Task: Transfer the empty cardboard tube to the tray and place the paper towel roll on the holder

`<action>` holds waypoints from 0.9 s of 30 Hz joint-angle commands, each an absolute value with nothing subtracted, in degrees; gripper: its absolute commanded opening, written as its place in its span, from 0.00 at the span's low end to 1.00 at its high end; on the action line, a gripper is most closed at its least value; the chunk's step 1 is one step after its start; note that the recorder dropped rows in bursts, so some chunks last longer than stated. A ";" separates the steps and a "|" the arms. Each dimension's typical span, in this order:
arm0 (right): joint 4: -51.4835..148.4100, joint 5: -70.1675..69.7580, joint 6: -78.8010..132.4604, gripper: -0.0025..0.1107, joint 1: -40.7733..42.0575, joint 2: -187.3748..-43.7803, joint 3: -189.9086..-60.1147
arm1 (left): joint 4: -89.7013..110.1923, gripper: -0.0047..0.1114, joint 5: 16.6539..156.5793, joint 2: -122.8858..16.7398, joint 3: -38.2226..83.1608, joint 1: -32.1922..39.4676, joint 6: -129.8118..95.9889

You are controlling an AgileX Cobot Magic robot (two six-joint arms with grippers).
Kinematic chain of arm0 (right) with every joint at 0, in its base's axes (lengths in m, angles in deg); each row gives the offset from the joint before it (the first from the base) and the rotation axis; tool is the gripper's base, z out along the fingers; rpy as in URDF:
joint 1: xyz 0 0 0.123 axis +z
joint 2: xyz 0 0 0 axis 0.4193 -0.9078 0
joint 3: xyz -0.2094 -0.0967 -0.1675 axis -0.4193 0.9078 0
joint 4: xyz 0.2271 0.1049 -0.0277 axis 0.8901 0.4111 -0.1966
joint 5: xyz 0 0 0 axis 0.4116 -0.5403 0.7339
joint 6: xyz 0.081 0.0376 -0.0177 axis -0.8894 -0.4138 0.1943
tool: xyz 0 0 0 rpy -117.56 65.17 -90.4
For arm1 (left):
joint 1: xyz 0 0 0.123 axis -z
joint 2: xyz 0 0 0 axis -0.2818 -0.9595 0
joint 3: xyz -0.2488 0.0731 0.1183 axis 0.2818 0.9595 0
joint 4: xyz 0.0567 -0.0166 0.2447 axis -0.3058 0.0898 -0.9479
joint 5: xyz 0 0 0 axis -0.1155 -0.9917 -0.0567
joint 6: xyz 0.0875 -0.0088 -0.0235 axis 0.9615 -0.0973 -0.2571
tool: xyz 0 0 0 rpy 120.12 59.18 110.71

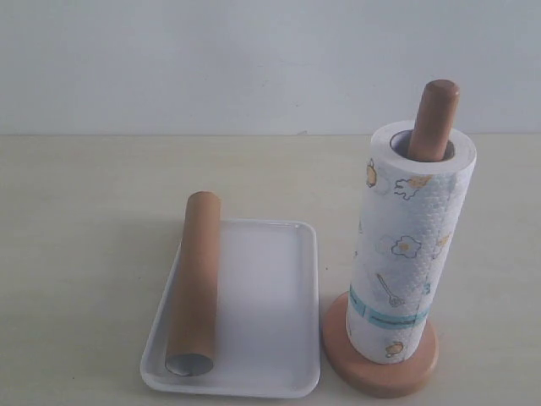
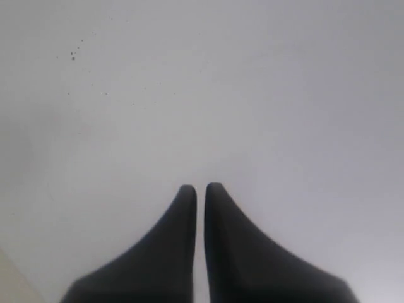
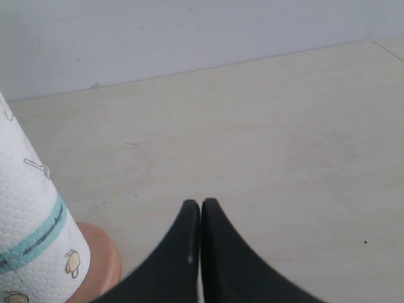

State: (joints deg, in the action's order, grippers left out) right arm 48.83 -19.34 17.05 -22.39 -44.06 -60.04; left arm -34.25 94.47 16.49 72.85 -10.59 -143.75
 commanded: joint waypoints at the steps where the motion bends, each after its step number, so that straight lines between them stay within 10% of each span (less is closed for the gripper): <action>1: 48.87 -19.10 17.21 0.02 -22.59 -43.78 -60.11 | -26.00 0.08 93.20 16.74 73.26 -10.81 -134.86; 9: 48.87 -19.10 17.21 0.02 -22.59 -43.78 -60.11 | 11.14 0.08 82.33 16.74 75.06 -11.25 -54.26; 27: 48.87 -19.10 17.21 0.02 -22.59 -43.78 -60.11 | 8.41 0.08 69.97 16.74 83.16 -11.25 -27.26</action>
State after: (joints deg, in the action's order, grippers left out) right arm 48.83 -19.34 17.05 -22.39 -44.06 -60.04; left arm 7.89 71.89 16.63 82.94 -11.09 -28.60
